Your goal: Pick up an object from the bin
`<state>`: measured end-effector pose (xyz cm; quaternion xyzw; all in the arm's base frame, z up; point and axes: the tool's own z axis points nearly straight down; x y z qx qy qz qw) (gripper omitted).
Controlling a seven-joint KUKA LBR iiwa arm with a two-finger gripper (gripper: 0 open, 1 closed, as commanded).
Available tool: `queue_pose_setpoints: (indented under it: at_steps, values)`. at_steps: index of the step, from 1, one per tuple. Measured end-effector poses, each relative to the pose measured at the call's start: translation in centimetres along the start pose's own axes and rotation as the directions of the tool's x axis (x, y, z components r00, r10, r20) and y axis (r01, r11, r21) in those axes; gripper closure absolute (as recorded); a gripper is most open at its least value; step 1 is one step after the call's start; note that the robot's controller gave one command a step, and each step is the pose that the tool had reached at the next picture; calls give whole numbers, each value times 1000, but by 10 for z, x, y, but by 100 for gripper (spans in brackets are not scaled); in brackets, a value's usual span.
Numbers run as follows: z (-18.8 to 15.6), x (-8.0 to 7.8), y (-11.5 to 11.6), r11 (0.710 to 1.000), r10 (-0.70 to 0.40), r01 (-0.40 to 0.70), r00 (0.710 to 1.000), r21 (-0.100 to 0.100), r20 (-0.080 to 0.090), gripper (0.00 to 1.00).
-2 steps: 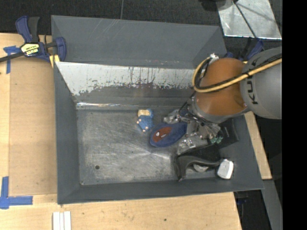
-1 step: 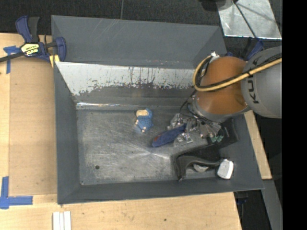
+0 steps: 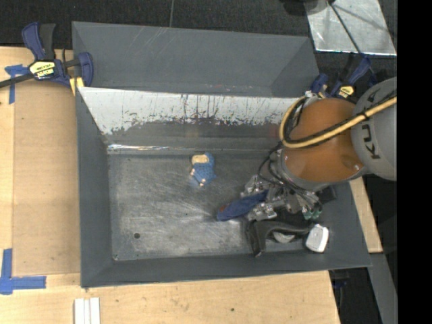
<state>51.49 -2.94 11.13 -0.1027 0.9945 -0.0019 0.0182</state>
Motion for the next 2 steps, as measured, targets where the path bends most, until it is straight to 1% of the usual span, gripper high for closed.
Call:
queue_pose_setpoints:
  at_steps: [1, 2]
  values:
    - [-29, -17, -2, 1000, -5, 5, 1000, -6, -28, 100]
    - [-100, 5, 8, 1000, -10, 10, 1000, -5, -27, 100]
